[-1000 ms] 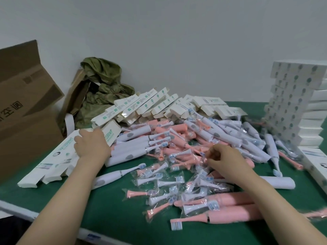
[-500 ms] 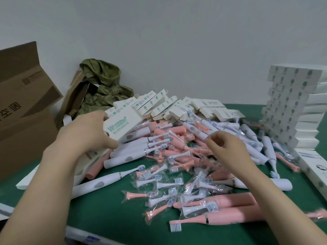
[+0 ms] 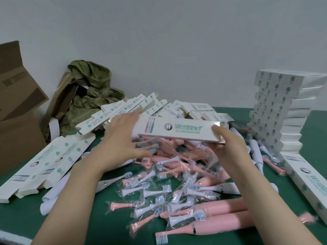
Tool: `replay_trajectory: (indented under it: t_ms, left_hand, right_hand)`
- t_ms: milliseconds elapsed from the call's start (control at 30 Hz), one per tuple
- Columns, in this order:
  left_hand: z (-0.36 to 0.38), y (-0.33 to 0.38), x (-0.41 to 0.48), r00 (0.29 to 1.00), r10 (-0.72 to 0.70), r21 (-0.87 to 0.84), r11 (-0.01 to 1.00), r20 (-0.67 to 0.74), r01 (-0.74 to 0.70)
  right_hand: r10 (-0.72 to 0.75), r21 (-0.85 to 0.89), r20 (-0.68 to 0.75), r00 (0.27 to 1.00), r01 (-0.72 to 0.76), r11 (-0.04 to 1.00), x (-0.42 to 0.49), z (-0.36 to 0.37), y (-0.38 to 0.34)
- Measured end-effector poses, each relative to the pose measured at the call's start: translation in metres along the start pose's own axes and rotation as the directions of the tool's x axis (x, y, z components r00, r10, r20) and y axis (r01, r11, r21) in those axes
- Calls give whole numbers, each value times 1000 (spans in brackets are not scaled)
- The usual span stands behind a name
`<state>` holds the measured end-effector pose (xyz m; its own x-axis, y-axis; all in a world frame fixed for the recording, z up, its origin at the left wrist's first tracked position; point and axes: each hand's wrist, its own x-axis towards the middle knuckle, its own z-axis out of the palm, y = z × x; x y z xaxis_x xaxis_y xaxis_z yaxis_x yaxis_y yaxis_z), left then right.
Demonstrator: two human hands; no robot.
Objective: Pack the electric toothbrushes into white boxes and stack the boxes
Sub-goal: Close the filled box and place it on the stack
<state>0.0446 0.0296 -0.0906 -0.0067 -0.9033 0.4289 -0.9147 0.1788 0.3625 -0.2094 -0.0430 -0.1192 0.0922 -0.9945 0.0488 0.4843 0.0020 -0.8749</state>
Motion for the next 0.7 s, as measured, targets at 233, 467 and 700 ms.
replay_trajectory:
  t_ms: [233, 467, 700]
  left_hand:
    - [22, 11, 33, 987, -56, -859, 502, -150, -102]
    - [11, 68, 53, 890, -119, -898, 63, -439, -435]
    - [17, 95, 66, 698, 141, -479, 633, -702, -608]
  right_hand:
    - [182, 239, -22, 983, -172, 956, 3, -5, 2]
    - [83, -132, 24, 996, -79, 988, 17, 17, 0]
    - [-210, -167, 119, 970, 228, 959, 24, 59, -50]
